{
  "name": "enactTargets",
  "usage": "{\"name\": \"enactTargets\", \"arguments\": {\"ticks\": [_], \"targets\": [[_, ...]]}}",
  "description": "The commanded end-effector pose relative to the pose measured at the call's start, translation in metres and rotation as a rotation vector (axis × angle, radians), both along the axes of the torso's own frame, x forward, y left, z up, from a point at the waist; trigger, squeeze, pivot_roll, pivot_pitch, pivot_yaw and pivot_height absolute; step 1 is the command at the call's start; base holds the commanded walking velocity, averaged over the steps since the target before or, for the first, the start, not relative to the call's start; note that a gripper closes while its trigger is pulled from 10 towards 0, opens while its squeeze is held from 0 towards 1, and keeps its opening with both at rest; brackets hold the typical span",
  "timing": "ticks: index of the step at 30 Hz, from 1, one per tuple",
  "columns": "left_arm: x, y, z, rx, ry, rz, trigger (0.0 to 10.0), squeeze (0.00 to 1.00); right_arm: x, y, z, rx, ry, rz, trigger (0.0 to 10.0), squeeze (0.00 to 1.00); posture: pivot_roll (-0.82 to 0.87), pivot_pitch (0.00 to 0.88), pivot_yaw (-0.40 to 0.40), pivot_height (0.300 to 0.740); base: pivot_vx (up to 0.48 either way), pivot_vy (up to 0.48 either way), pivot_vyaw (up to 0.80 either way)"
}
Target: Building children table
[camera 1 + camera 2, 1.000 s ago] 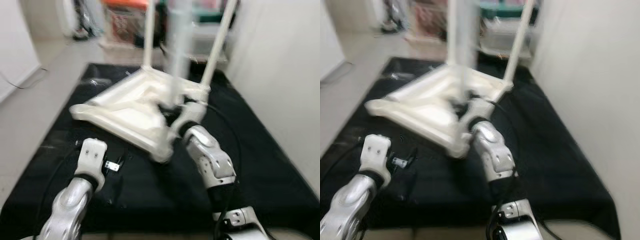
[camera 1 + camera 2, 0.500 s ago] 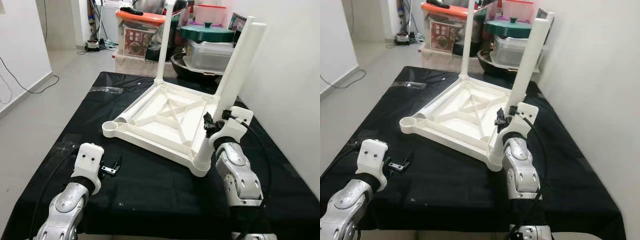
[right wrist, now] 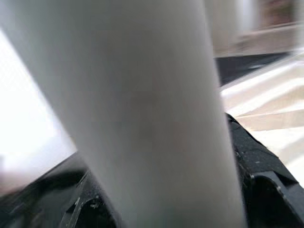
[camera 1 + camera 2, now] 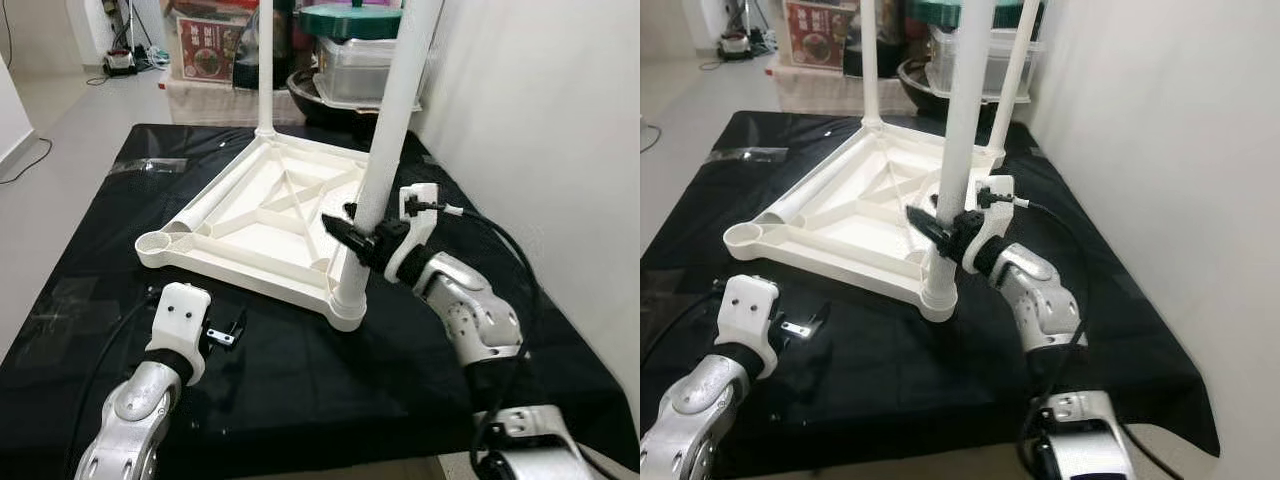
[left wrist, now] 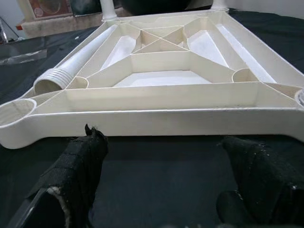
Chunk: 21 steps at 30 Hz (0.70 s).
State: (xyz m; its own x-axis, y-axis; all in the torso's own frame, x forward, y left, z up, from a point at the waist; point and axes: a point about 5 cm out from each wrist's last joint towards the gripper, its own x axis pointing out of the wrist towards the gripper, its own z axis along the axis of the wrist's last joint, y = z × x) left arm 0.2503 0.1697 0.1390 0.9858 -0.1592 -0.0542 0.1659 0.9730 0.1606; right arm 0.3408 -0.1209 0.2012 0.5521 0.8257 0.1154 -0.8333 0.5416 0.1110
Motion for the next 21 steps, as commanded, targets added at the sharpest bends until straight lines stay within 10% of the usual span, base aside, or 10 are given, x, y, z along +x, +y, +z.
{"name": "enactTargets", "arguments": {"ticks": [1, 4, 5, 9, 11, 13, 15, 17, 18, 21], "targets": [[-0.001, -0.001, -0.004, -0.002, 0.015, -0.001, 10.0, 0.0, -0.019, 0.025, 0.001, 0.019, -0.029, 0.252, 10.0, 0.0, 0.15, 0.0, -0.125, 0.74, 0.0, 0.0, 0.0], [-0.002, 0.0, -0.004, -0.002, 0.015, 0.001, 10.0, 0.0, -0.024, 0.032, 0.0, 0.031, -0.044, 0.254, 10.0, 0.0, 0.15, 0.0, -0.125, 0.74, 0.0, 0.0, 0.0], [-0.003, 0.0, -0.004, -0.001, 0.016, 0.001, 10.0, 0.0, -0.022, 0.036, 0.001, 0.049, -0.044, 0.209, 6.7, 0.0, 0.14, 0.0, -0.119, 0.74, 0.0, 0.0, 0.0], [-0.003, 0.0, -0.004, 0.0, 0.016, 0.001, 10.0, 0.0, -0.019, 0.037, 0.0, 0.06, -0.041, 0.172, 6.7, 0.0, 0.14, 0.0, -0.119, 0.74, 0.0, 0.0, 0.0], [-0.004, 0.0, -0.003, 0.0, 0.016, -0.001, 10.0, 0.0, -0.004, 0.029, -0.007, 0.066, 0.005, -0.109, 0.0, 0.0, 0.13, 0.0, -0.112, 0.74, 0.0, 0.0, 0.0], [-0.004, 0.0, -0.003, 0.0, 0.016, -0.001, 10.0, 0.0, -0.004, 0.029, -0.007, 0.066, 0.005, -0.109, 0.0, 0.0, 0.13, 0.0, -0.112, 0.74, 0.0, 0.0, 0.0], [-0.004, 0.001, -0.002, 0.001, 0.016, -0.004, 10.0, 0.0, 0.011, -0.012, -0.037, -0.01, 0.173, -0.734, 0.0, 0.0, 0.12, 0.0, -0.106, 0.74, 0.0, 0.0, 0.0], [-0.004, 0.001, -0.002, 0.001, 0.016, -0.004, 10.0, 0.0, 0.011, -0.012, -0.037, -0.01, 0.173, -0.734, 0.0, 0.0, 0.12, 0.0, -0.106, 0.74, 0.0, 0.0, 0.0], [-0.004, 0.0, -0.002, 0.002, 0.017, -0.005, 10.0, 0.0, 0.008, -0.039, -0.055, -0.084, 0.263, -1.033, 0.0, 0.0, 0.12, 0.0, -0.106, 0.74, 0.0, 0.0, 0.0], [-0.004, 0.001, -0.002, 0.003, 0.017, -0.005, 10.0, 0.0, -0.002, -0.059, -0.066, -0.159, 0.28, -1.214, 0.0, 0.0, 0.12, 0.0, -0.106, 0.74, 0.0, 0.0, 0.0]]}}
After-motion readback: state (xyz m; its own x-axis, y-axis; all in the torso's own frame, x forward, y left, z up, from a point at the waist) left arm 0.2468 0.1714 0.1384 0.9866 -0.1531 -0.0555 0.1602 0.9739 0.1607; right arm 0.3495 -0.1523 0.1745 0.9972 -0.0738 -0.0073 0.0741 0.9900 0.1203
